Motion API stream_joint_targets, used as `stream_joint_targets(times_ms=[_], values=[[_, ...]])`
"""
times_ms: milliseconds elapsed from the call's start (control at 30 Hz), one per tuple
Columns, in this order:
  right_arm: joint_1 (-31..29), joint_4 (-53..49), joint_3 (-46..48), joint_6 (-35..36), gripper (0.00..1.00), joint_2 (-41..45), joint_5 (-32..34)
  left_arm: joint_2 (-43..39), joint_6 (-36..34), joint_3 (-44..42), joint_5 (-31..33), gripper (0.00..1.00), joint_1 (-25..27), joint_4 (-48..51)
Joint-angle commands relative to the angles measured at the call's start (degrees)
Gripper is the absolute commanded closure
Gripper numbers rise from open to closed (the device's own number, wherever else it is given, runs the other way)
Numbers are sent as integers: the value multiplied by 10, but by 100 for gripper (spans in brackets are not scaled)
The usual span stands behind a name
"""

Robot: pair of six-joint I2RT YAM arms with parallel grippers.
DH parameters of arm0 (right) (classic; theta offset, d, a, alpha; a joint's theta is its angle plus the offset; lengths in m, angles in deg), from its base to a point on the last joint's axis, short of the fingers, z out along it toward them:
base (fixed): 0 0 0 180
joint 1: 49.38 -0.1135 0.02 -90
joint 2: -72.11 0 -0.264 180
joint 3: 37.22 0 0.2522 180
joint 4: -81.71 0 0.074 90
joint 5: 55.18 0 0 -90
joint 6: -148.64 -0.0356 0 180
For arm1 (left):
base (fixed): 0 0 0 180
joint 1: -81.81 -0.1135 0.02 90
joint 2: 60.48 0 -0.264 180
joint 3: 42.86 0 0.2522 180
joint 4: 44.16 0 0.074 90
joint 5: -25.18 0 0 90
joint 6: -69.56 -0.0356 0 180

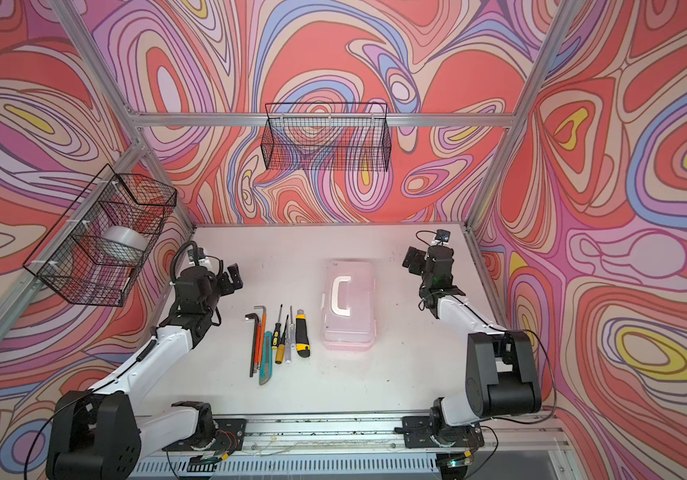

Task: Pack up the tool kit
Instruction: 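Reach the left gripper to the box latch while the right gripper reaches the handle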

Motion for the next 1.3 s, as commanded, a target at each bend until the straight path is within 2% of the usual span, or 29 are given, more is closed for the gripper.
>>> stream_joint_targets(times_ms=[0, 67, 133, 200, 300, 433, 467, 533, 633, 900, 1267], values=[[-35, -183, -58, -62, 2, 28, -20, -2, 92, 2, -138, 0, 14, 99], [-59, -250, -90, -87, 3, 40, -30, -3, 140, -3, -207, 0, 21, 82], [-90, -301, -111, -124, 7, 59, -70, -1, 164, -7, -260, 0, 40, 65], [-125, -322, -120, -155, 14, 73, -96, 0, 164, 1, -273, 1, 67, 76], [-189, -361, -149, -184, 23, 80, -91, 12, 169, 14, -289, 4, 106, 88], [-235, -376, -162, -219, 36, 60, -134, 49, 197, 13, -314, 7, 149, 53], [-244, -376, -162, -222, 37, 55, -136, 59, 200, 13, -313, 9, 158, 44], [-266, -381, -162, -231, 47, 36, -137, 85, 207, 14, -318, 11, 176, 26], [-284, -375, -154, -240, 53, 21, -142, 114, 211, 19, -324, 13, 203, 14], [-295, -363, -141, -251, 54, -9, -175, 127, 208, 11, -324, 16, 274, 22], [-294, -328, -131, -260, 54, -57, -206, 132, 199, 1, -318, 18, 287, 35]])
